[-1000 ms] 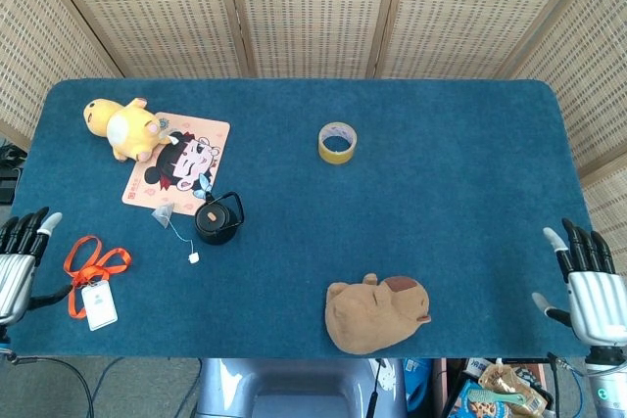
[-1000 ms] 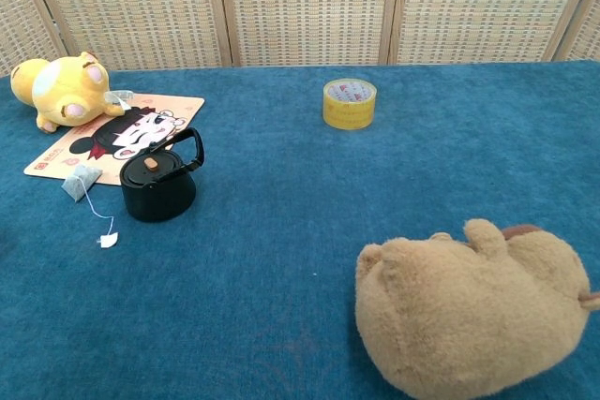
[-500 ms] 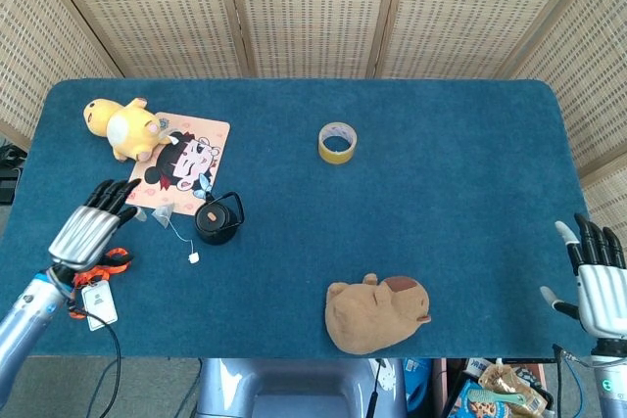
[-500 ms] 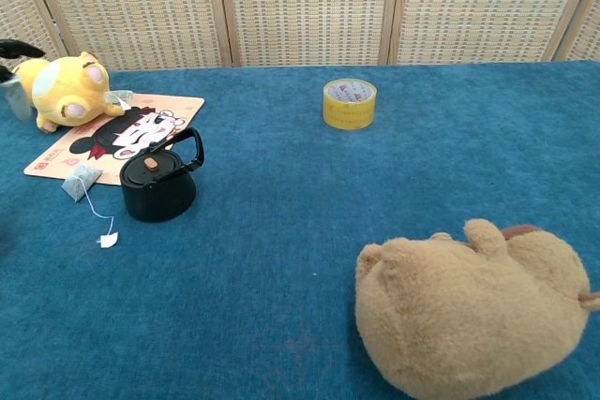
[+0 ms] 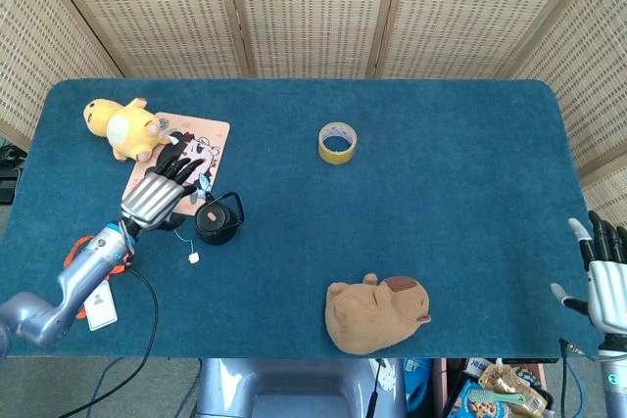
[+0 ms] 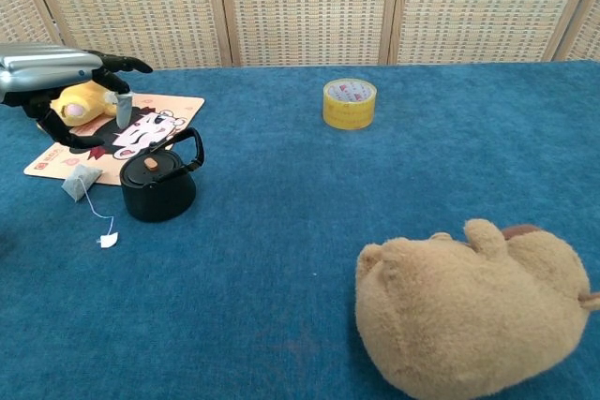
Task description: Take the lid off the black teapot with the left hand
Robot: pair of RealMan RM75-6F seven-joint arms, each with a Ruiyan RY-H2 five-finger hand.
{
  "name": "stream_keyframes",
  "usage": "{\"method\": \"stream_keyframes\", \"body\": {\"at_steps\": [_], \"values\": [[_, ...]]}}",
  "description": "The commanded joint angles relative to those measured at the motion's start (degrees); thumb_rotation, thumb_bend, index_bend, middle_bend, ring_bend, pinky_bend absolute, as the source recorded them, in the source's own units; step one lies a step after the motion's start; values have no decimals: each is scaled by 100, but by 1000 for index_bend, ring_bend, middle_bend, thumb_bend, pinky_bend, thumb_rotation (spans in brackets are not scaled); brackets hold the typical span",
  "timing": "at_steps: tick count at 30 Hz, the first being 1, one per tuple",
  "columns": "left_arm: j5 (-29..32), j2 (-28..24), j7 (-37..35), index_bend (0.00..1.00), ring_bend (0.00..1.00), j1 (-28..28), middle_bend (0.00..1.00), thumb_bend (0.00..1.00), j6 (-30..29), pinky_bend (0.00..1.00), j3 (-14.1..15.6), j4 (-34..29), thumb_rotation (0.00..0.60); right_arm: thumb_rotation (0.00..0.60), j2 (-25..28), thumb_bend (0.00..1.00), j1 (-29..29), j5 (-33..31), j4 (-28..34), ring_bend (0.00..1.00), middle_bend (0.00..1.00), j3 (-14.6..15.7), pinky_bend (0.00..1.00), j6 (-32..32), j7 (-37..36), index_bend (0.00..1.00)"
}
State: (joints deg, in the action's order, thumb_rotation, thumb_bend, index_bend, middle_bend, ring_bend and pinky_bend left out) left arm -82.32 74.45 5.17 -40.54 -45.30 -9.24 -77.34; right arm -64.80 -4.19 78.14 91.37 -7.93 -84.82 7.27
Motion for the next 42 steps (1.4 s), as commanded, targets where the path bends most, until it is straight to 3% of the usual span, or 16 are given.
{"method": "stream_keyframes", "body": {"at_steps": [1,14,42], "values": [[48,90,68,458,0,-105,0,361,65,0,26,65,600,600,-15,0,-12,-35,-17,0,0,-12,0,24,20,0],[216,654,171,463,0,-355,0,361,177,0,209,534,600,600,-27,0,-41,-132,-71,0,0,-26,0,111,5,0],[650,923,549,477,0,-560,0,364,200,0,319,627,600,600,-20,0,-71,-240,-125,0,0,-48,0,197,-58,0]]}}
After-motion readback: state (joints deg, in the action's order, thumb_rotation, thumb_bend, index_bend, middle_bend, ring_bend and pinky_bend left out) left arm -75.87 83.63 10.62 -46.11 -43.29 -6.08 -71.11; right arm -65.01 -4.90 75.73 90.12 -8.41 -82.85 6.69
